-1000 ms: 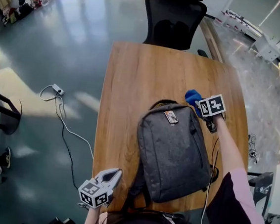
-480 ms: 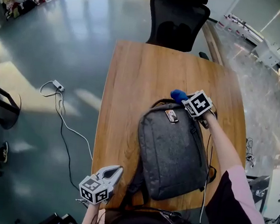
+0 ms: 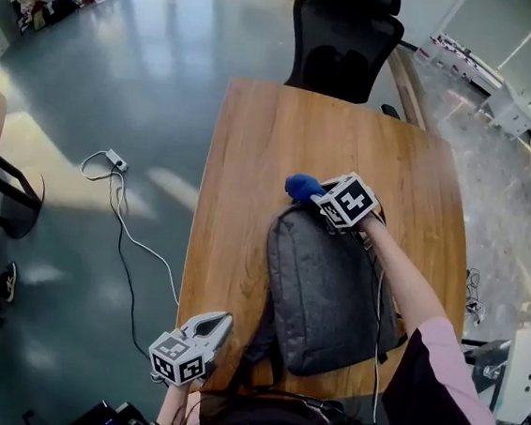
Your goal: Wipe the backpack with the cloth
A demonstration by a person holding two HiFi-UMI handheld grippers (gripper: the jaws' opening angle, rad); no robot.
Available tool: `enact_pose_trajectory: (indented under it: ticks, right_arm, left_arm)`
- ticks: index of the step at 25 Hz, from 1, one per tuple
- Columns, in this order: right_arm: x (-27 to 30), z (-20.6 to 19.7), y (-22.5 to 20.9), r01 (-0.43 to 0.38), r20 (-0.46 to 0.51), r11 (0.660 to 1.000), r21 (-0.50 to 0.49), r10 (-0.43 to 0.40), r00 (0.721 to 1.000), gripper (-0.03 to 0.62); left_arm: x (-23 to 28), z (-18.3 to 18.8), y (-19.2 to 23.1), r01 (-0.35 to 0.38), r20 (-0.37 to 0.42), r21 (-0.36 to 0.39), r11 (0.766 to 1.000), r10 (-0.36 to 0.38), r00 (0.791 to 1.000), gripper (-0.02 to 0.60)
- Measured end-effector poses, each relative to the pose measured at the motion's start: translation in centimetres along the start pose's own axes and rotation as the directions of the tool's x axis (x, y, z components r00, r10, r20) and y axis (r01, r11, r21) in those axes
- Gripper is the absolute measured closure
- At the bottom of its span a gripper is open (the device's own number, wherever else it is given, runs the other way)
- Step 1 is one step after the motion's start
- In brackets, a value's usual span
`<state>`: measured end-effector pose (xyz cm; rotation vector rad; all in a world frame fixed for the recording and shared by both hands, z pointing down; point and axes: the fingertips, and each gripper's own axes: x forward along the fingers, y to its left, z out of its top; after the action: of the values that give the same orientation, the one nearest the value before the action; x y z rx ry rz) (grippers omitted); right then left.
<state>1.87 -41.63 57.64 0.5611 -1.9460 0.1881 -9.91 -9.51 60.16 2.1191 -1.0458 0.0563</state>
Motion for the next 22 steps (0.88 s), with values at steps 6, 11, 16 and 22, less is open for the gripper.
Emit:
enact_pose_trajectory:
  ticks: [6, 11, 16, 22]
  right_arm:
    - [-0.7, 2.7, 4.8, -0.068, 0.046, 0.996, -0.056, 0.071, 0.996, 0.499]
    - [-2.7, 5.1, 7.8, -0.174, 0.136, 0.983, 0.060, 0.165, 0.977, 0.499]
    - [-3.7, 5.7, 10.3, -0.332, 0.220, 0.912, 0.241, 0.282, 0.934, 0.499]
    - [-2.2, 2.6, 9.9, -0.344, 0.180, 0.861, 0.374, 0.296, 0.938, 0.499]
  left_arm:
    - [-0.7, 1.2, 0.5, -0.023, 0.029, 0.019, 1.000, 0.023, 0.999, 0.581]
    - [-1.0, 1.9, 0.3, -0.025, 0.047, 0.029, 0.999, 0.023, 0.999, 0.581]
    - [-0.9, 1.3, -0.2, -0.016, 0.043, 0.038, 0.999, 0.014, 0.999, 0.581]
    - [-0.8, 1.4, -0.9, -0.004, 0.039, 0.052, 0.999, 0.002, 0.999, 0.581]
